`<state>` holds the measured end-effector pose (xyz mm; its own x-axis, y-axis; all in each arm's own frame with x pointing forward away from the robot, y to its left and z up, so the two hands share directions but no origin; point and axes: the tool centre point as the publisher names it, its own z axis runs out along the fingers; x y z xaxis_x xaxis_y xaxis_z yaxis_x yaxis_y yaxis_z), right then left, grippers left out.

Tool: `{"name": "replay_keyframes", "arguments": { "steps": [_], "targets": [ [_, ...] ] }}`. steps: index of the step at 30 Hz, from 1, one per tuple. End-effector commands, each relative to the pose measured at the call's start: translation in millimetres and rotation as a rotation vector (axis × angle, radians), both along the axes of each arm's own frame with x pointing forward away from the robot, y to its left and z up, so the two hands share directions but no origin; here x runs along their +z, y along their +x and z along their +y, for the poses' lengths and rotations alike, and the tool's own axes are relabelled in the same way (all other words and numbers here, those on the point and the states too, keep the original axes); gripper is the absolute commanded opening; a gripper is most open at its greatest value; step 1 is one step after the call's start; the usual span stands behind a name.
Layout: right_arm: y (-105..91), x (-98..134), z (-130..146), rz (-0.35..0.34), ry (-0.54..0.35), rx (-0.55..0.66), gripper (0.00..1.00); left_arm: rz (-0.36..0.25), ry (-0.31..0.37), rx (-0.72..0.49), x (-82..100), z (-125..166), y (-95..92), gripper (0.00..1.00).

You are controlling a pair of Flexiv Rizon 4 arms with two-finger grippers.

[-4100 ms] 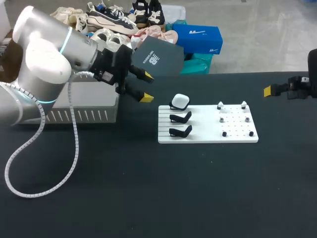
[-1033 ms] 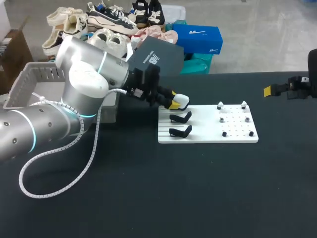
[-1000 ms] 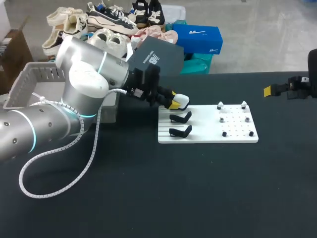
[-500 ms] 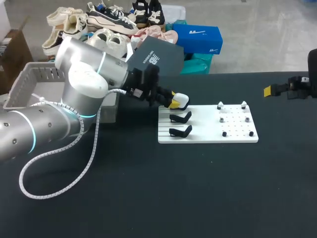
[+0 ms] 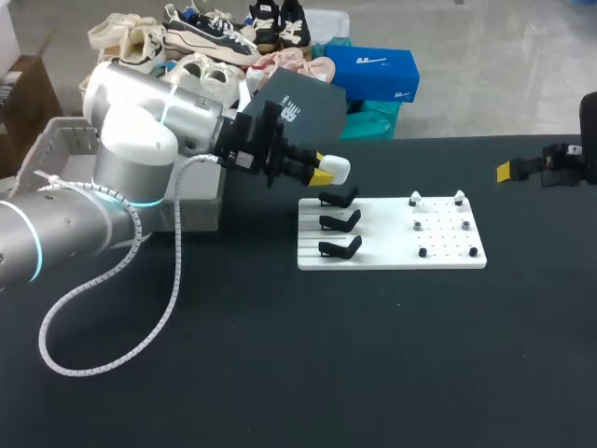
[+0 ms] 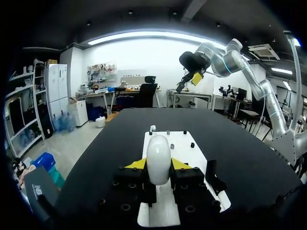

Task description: Pick up each earbud case from the left stands, insert the matching earbuds, close the lid, and place the case in the box.

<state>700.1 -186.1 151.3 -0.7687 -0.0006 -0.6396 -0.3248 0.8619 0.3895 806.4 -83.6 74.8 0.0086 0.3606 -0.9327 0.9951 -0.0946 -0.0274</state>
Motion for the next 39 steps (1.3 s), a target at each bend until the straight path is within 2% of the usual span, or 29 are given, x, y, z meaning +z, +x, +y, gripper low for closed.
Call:
{"name": "replay_keyframes", "arguments": {
  "steps": [1,8,9,13,19,28,39],
  "targets": [
    [0.9,-1.1,-0.9,-0.001,0.003,0.004,1.0,-0.019,-0.023,0.059,24.7,12.6,-43.2,0.0],
    [0.9,-1.1,-0.9,-0.001,0.003,0.004,1.0,-0.032,-0.09,0.087,57.5,13.3,-73.3,0.0],
    [0.9,-1.1,-0.9,-0.001,0.003,0.004,1.0,-0.05,-0.102,0.091,63.1,12.5,-78.7,0.0],
    [0.9,-1.1,-0.9,-0.001,0.003,0.004,1.0,-0.074,-0.13,0.103,78.3,10.1,-92.4,0.0],
    [0.9,-1.1,-0.9,-0.001,0.003,0.004,1.0,-0.078,-0.161,0.137,95.7,6.3,-112.5,0.0],
    [0.9,-1.1,-0.9,-0.001,0.003,0.004,1.0,-0.058,-0.134,0.208,93.0,3.3,-139.0,0.0],
    [0.9,-1.1,-0.9,-0.001,0.003,0.004,1.0,-0.036,-0.13,0.253,89.1,1.4,-142.8,0.0]
  ]
}}
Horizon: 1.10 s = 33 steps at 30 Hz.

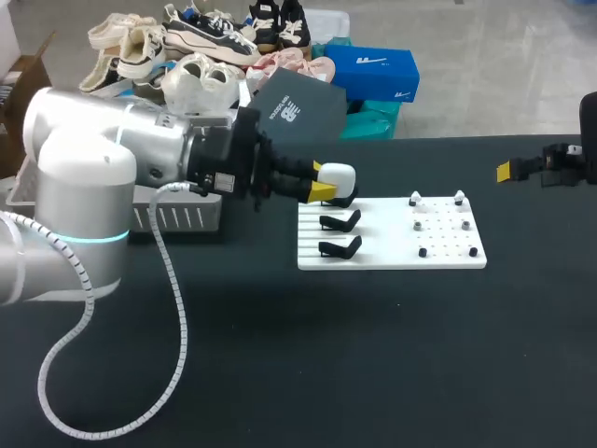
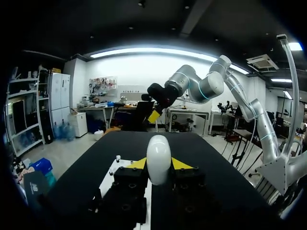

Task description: Pick up each earbud case from the left stands, insert the matching earbuds, close the lid, and place the case in the box.

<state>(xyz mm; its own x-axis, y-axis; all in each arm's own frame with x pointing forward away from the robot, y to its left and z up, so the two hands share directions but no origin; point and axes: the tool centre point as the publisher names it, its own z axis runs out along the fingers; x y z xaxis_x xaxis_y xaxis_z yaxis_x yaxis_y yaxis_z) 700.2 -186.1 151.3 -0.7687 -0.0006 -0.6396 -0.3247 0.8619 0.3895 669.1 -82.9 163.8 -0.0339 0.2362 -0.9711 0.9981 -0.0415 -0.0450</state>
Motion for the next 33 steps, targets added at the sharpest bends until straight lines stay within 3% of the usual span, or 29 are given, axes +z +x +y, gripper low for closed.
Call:
{"name": "replay_keyframes", "arguments": {
  "steps": [1,16,19,25,33],
  "targets": [
    [0.9,-1.1,-1.0,-0.001,0.003,0.004,1.0,-0.05,0.003,0.198,0.1,0.7,-5.5,0.0],
    [0.9,-1.1,-1.0,-0.001,0.003,0.004,1.0,-0.05,0.003,0.198,0.1,0.7,-5.5,0.0],
    [0.9,-1.1,-1.0,-0.001,0.003,0.004,1.0,0.001,-0.013,0.191,-11.2,7.0,-4.3,0.0],
    [0.9,-1.1,-1.0,-0.001,0.003,0.004,1.0,0.017,-0.019,0.144,-29.1,-6.1,-0.7,0.0],
    [0.9,-1.1,-1.0,-0.001,0.003,0.004,1.0,0.048,-0.069,0.06,-39.8,-26.2,2.3,0.0]
  ]
}}
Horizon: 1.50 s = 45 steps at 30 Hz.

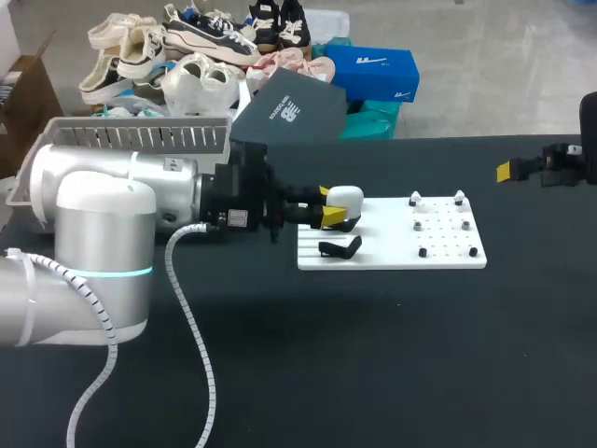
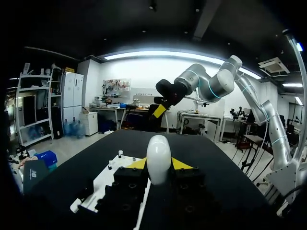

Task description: Pick up each earbud case from the left stands, insert the matching earbuds, close the lid, and place the case in the box.

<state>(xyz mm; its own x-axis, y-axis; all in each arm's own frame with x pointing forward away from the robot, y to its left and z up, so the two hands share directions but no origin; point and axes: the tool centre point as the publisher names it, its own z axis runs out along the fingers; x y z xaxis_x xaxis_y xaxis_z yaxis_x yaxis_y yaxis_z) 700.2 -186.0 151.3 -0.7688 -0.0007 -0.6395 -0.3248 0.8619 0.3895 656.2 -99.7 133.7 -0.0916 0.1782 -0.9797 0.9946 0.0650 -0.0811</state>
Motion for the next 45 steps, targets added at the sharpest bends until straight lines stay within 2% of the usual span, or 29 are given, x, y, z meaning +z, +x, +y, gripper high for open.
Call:
{"name": "replay_keyframes", "arguments": {
  "steps": [1,8,17,23,30,45],
  "targets": [
    [-2.7,-2.9,-1.6,0.006,-0.002,0.01,1.0,0.013,-0.023,-0.056,-11.3,-11.3,16.2,0.0],
    [-27.9,0.5,12.7,-0.014,-0.079,0.07,1.0,-0.009,-0.014,-0.065,-22.6,-23.2,25.0,0.0],
    [-56.6,14.2,48.7,-0.043,-0.088,0.184,1.0,-0.041,-0.023,-0.087,-24.4,-31.5,27.1,0.0],
    [-69.1,16.2,76.7,-0.052,-0.143,0.265,1.0,-0.041,-0.036,-0.101,-24.9,-33.3,26.8,0.0],
    [-70.7,12.4,104.7,-0.059,-0.193,0.309,1.0,-0.041,-0.036,-0.101,-24.9,-33.3,26.8,0.0],
    [-52.0,-2.7,150.5,-0.036,-0.243,0.328,1.0,-0.041,-0.036,-0.101,-24.9,-33.3,26.8,0.0]
  ]
}}
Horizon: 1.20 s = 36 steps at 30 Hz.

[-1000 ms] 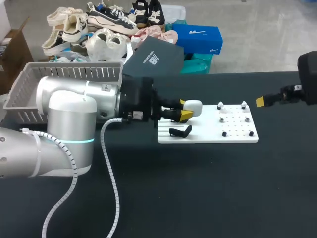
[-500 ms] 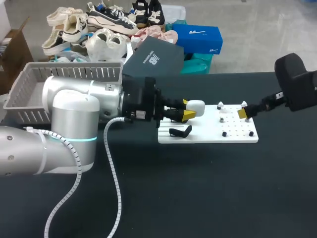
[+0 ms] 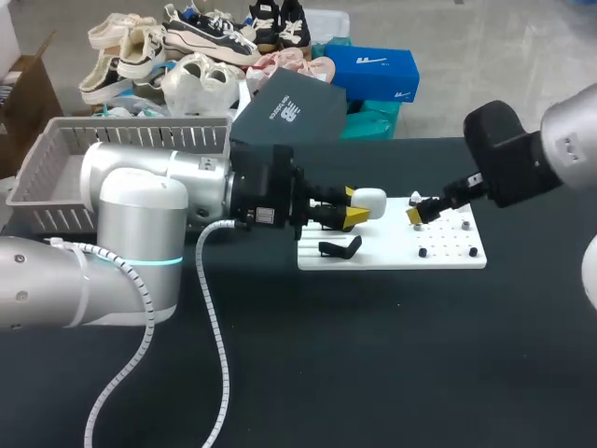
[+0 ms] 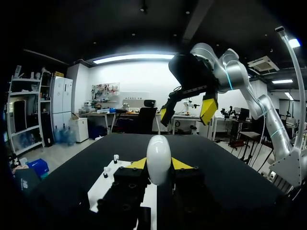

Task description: Pick up each earbud case from the left stands, insert the matching earbuds, close the lid, and place the case in the box.

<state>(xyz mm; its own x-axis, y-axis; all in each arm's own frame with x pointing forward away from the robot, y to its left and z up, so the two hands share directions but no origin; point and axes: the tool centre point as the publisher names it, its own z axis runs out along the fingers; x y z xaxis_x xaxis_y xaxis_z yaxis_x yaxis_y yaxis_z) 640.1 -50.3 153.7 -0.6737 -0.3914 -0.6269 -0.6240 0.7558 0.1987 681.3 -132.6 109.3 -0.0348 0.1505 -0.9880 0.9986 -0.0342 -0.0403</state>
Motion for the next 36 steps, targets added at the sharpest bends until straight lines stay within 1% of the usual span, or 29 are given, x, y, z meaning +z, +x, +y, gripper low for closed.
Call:
{"name": "replay_keyframes", "arguments": {
  "steps": [1,6,14,36],
  "targets": [
    [9.9,-6.3,17.6,-0.004,-0.035,-0.022,1.0,0.0,-0.002,-0.003,-0.6,-0.3,1.7,0.0],
    [16.7,-12.1,24.7,0.004,-0.052,-0.018,1.0,0.0,-0.002,-0.003,-0.6,-0.3,1.7,0.0],
    [20.8,-17.5,30.3,0.013,-0.061,-0.016,1.0,0.0,-0.002,-0.003,-0.6,-0.3,1.7,0.0],
    [35.6,-22.8,41.6,0.027,-0.064,-0.026,1.0,0.0,-0.002,-0.003,-0.6,-0.3,1.7,0.0]
  ]
}}
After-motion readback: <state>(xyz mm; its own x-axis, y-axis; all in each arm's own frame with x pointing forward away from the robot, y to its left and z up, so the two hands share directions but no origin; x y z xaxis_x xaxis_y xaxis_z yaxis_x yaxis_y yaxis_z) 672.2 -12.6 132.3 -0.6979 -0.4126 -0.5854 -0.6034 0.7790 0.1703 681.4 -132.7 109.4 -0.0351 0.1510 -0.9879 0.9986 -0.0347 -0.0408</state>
